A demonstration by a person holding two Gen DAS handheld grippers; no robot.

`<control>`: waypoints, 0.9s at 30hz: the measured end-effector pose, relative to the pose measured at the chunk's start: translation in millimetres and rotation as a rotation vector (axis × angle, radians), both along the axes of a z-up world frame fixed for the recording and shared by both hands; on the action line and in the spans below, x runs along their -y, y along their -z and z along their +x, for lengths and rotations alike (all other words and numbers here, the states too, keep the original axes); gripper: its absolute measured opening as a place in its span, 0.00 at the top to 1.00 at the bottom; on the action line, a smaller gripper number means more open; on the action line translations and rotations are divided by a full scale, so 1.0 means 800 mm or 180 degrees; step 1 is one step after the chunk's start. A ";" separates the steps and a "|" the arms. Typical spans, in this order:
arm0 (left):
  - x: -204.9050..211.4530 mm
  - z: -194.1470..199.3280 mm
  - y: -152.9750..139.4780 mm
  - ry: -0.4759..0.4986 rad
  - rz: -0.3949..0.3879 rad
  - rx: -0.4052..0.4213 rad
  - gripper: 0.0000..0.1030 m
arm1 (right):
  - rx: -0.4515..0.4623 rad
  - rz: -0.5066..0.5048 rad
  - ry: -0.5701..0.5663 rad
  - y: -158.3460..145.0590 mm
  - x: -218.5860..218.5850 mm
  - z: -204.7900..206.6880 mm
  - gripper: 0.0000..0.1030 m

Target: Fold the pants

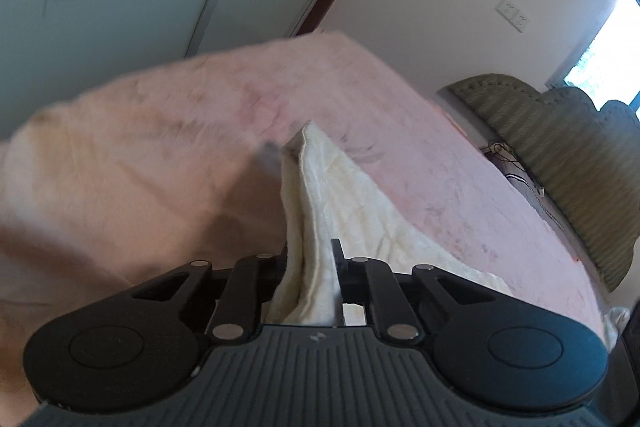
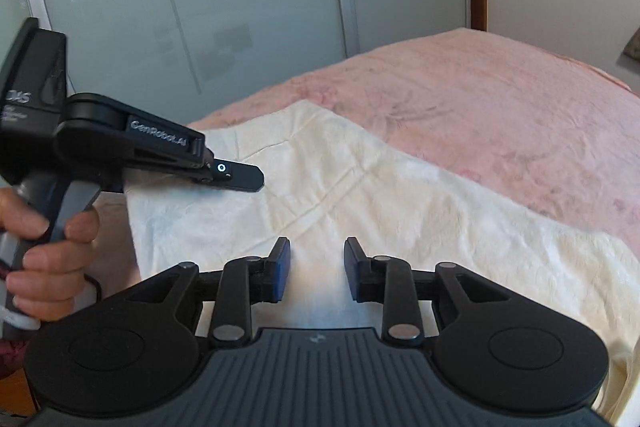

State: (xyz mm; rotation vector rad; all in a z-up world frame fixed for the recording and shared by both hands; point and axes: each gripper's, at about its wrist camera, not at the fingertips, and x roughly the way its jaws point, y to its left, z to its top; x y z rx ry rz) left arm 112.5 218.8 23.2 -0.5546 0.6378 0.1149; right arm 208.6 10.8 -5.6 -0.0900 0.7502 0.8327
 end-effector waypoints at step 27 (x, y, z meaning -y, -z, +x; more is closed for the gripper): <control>0.456 -0.015 -0.067 0.1950 0.0868 0.0823 0.75 | 0.0879 0.0206 0.0752 -0.060 0.320 -0.094 0.58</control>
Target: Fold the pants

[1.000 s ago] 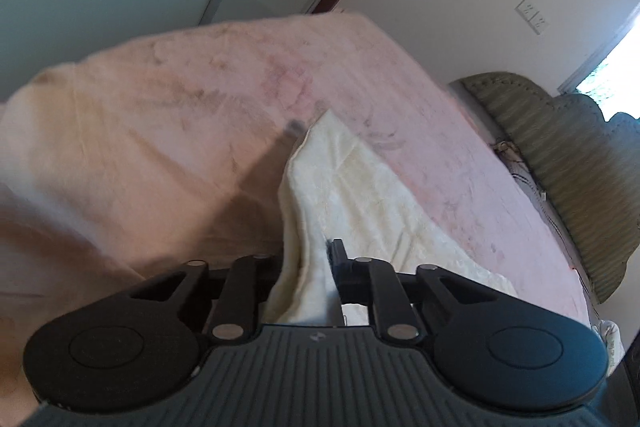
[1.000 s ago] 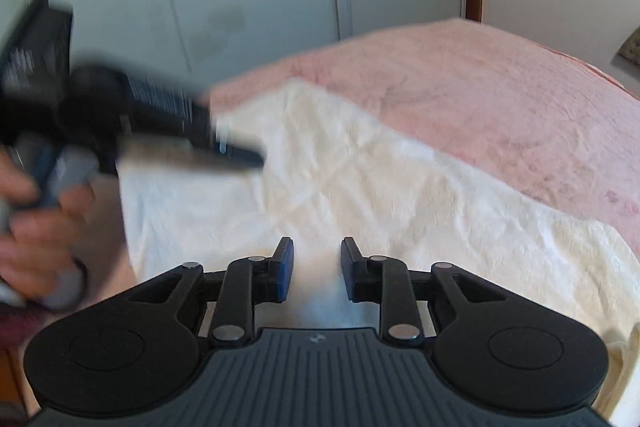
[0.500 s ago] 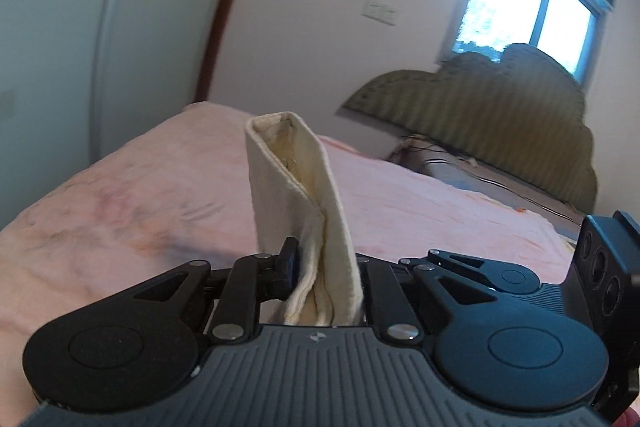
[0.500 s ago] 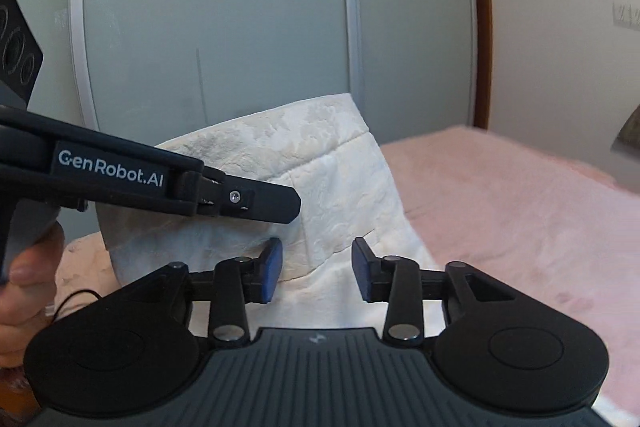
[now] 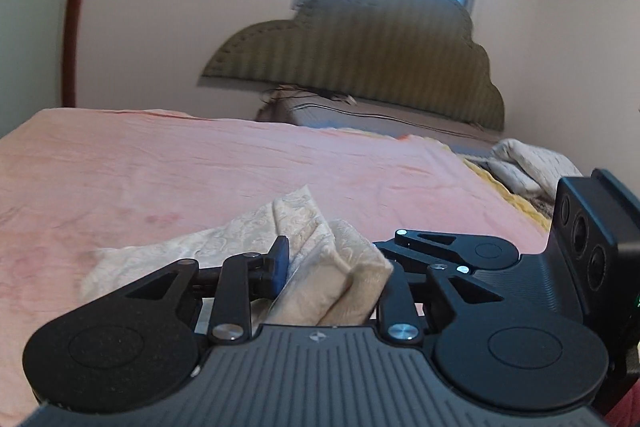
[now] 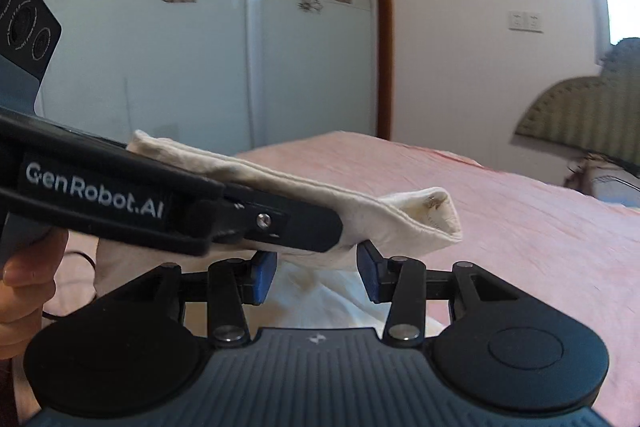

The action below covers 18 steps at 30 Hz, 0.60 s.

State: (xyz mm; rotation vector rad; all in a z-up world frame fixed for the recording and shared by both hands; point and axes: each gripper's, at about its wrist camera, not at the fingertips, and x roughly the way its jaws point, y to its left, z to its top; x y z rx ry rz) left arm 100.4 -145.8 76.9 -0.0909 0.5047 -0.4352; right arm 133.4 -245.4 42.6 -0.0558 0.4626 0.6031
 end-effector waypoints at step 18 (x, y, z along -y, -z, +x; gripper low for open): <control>0.121 0.016 0.075 0.0358 0.0189 -0.0188 0.66 | -0.0363 -0.0018 0.0489 0.054 0.108 -0.021 0.58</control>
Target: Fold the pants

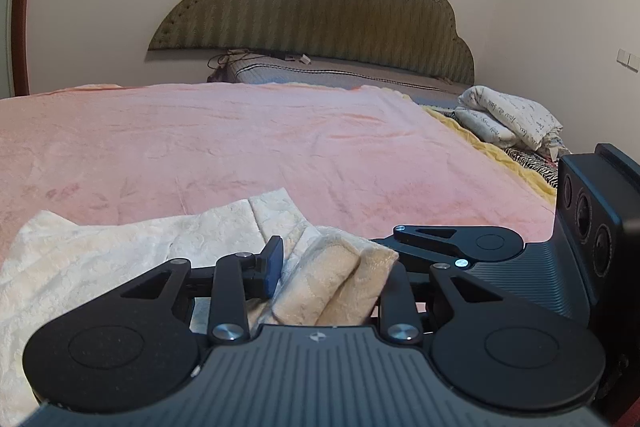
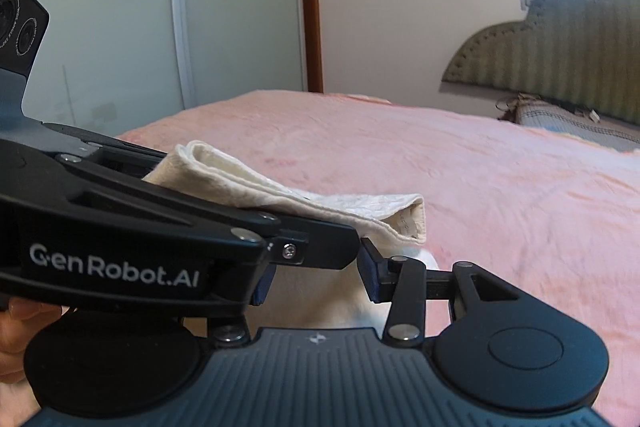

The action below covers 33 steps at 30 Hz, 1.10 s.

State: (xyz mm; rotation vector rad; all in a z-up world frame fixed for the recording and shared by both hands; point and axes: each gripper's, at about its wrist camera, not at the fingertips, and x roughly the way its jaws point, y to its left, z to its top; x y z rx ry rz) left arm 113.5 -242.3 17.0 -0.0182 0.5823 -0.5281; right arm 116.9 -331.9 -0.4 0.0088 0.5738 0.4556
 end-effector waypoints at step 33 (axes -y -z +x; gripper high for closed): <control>-0.202 0.024 -0.040 -0.0404 -0.0322 -0.0484 0.29 | -0.0131 0.0797 0.1182 -0.012 0.020 -0.082 0.36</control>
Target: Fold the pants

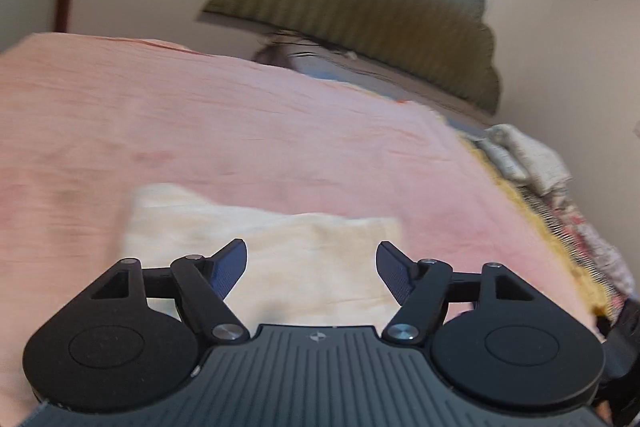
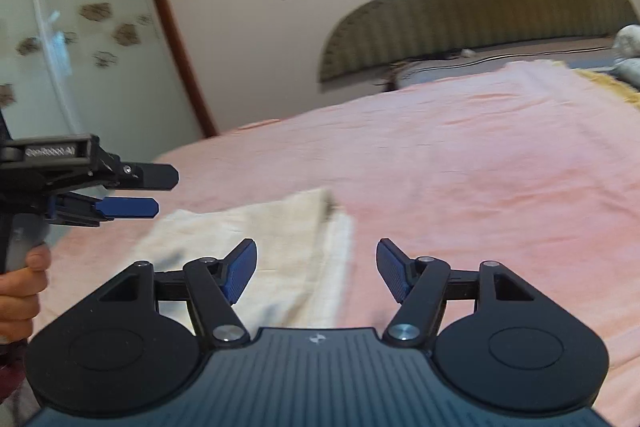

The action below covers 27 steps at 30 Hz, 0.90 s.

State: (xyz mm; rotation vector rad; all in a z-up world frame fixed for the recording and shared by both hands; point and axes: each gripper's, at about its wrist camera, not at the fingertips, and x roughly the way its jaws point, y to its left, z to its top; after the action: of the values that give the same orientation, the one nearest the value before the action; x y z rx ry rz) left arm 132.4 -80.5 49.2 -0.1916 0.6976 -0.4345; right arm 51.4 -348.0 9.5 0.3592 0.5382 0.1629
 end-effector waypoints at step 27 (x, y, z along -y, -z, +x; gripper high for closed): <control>-0.026 -0.087 0.063 0.0630 0.0821 0.0383 0.26 | -0.0338 -0.1371 -0.0237 0.023 -0.087 -0.017 0.29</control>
State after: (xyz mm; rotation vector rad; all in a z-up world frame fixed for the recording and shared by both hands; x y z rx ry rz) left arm 62.4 -59.8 -0.8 0.1474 0.6498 -0.5354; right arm 37.9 -278.2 -9.2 -0.0724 0.6748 0.0963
